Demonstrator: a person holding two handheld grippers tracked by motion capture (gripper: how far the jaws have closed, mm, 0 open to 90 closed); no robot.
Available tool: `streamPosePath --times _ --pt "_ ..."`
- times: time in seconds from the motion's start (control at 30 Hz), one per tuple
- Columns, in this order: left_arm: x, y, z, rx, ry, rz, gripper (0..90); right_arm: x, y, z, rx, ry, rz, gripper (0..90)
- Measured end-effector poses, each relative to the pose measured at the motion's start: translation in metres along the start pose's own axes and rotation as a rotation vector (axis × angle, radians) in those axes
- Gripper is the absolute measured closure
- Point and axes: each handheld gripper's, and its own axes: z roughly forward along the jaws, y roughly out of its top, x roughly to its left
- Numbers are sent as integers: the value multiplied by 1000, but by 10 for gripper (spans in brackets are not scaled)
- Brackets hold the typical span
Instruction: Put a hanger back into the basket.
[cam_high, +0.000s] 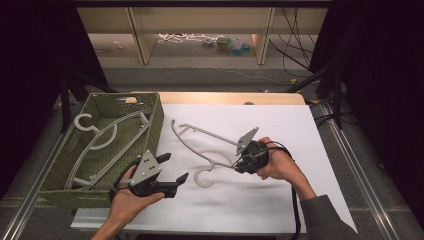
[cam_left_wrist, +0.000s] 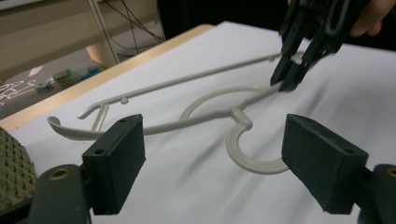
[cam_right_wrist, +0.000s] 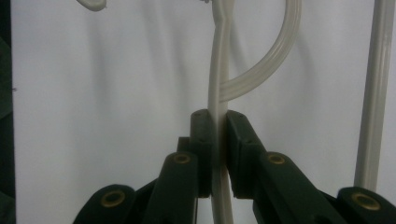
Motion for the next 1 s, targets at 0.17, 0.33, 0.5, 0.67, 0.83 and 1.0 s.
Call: streamPosePath --times 0.17,0.33,0.5,0.67,0.83,1.0 --pt "-4 15 17 109 -1 45 215 10 -7 -14 -22 3 -5 827" --pt "-3 25 29 151 -24 109 241 17 -15 -25 -43 7 -13 827" --pt "-1 27 39 168 -49 172 243 24 -13 -31 -51 21 -24 827" --pt "-1 24 45 189 -56 219 261 31 -9 -38 -68 34 -39 827" --pt "-5 22 48 211 -62 289 279 37 -8 -42 -81 52 -57 827" --pt "-9 21 53 238 -73 357 294 40 -8 -45 -73 70 -71 827"
